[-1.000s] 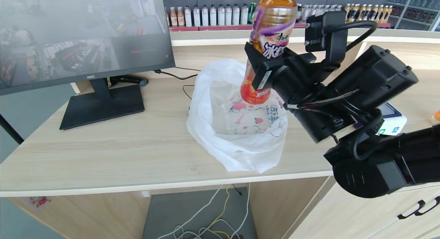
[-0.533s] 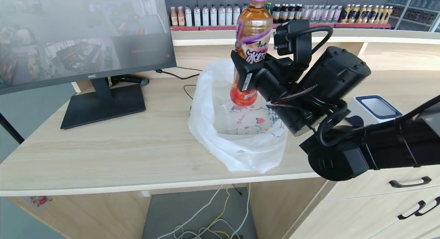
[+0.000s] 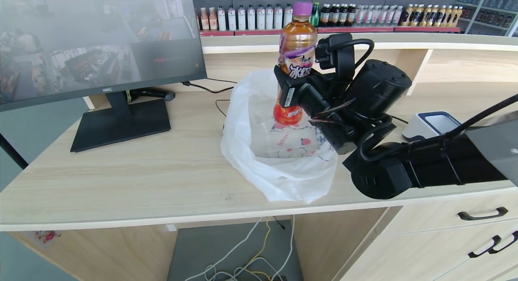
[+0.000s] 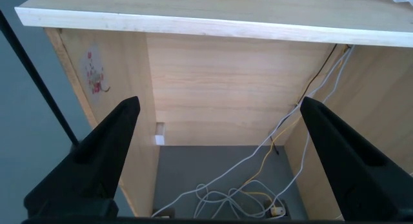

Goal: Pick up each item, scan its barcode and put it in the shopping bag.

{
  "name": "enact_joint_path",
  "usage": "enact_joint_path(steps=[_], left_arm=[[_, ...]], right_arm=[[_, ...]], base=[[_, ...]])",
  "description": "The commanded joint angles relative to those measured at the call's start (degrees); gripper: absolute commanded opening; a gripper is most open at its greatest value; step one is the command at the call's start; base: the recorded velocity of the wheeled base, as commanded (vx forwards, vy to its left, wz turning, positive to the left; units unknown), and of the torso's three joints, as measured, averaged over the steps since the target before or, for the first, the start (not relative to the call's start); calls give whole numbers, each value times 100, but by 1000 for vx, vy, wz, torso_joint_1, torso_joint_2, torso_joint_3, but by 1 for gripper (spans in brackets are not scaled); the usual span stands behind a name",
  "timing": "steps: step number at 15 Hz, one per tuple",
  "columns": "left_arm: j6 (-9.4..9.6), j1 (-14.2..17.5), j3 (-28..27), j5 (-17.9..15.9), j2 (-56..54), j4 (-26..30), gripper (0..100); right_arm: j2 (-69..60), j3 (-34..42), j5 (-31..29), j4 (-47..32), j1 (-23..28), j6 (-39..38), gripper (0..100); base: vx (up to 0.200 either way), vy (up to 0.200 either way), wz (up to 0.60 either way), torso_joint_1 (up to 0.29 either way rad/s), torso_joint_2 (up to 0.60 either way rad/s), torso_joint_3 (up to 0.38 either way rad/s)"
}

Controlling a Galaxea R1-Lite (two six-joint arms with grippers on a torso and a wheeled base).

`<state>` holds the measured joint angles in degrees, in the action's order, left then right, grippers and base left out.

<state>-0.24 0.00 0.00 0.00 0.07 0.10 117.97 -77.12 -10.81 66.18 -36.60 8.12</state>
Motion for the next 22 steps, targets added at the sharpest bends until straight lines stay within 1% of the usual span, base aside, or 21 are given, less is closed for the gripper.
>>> enact_joint_path(steps=[1, 5, 12, 14, 22], left_arm=[[7, 0, 0, 0, 1, -1, 100], [7, 0, 0, 9, 1, -1, 100], [7, 0, 0, 0, 1, -1, 100], [-2, 0, 0, 0, 1, -1, 100], [-2, 0, 0, 0, 1, -1, 100]], right_arm=[[288, -234, 0, -79, 47, -74, 0], [675, -638, 0, -176, 47, -91, 0], [1185, -1411, 9, -343, -111, -179, 0], [1237, -1420, 9, -343, -190, -223, 0], [1396, -1367, 0, -308, -199, -249, 0]], base=[[0, 0, 0, 0, 0, 0], [0, 0, 0, 0, 0, 0], [0, 0, 0, 0, 0, 0], [0, 0, 0, 0, 0, 0], [0, 0, 0, 0, 0, 0]])
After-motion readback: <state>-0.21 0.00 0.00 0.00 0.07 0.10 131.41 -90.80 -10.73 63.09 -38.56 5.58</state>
